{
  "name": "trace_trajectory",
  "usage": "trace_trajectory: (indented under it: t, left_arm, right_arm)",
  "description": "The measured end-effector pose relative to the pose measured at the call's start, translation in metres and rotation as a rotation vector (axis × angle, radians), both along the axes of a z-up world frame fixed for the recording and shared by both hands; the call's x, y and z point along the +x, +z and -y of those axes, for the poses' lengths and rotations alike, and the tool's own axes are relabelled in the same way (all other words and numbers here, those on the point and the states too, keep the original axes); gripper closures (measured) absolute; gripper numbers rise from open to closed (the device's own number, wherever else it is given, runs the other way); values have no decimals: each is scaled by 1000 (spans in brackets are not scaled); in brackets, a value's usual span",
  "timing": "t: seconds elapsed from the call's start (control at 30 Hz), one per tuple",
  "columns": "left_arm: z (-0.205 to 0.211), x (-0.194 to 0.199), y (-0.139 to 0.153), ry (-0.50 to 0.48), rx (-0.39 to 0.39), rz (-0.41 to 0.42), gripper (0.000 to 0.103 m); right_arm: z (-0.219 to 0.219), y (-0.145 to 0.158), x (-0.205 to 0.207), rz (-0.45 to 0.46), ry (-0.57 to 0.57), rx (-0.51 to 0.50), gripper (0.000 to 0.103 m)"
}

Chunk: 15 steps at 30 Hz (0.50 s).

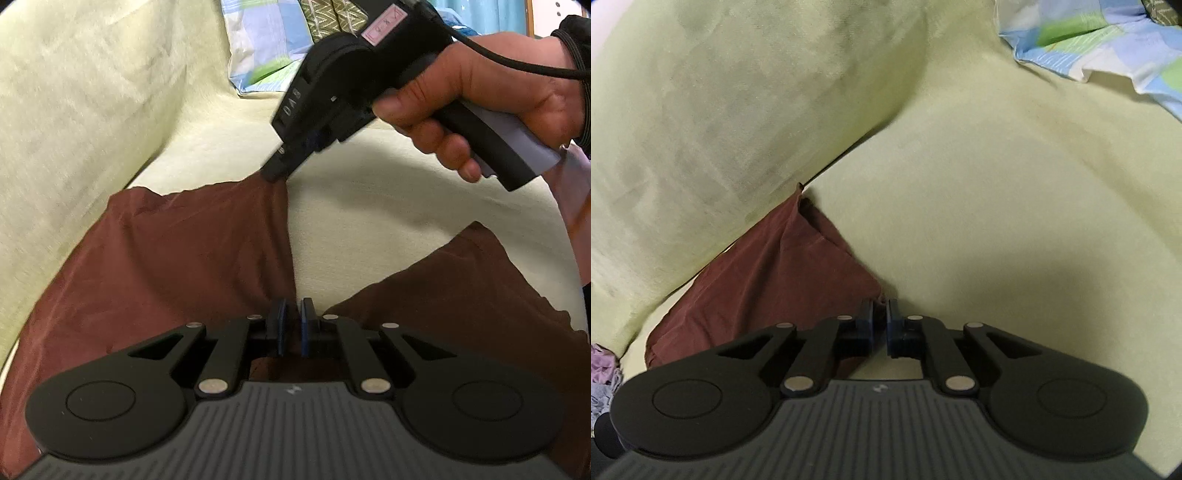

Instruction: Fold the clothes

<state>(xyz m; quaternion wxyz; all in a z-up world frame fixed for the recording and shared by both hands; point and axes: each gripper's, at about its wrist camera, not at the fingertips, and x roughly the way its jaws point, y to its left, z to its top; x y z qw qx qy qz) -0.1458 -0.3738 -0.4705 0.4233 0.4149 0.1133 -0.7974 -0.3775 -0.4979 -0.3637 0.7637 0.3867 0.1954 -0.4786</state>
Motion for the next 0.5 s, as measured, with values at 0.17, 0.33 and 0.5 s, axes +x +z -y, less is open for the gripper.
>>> trace_trajectory:
  t: [0.17,0.33,0.5]
  left_arm:
    - [-3,2,-1,-13,-10,-4,98]
    - [-4,7,-2,2,-5,-52,98]
    - [-7,14,-2,10,-9,-97,98]
  right_arm:
    - [16,22,27,-30,108,-123,74]
    - [51,30,80,-117,314,-199,74]
    - [78,15,120,-275,439,-220,75]
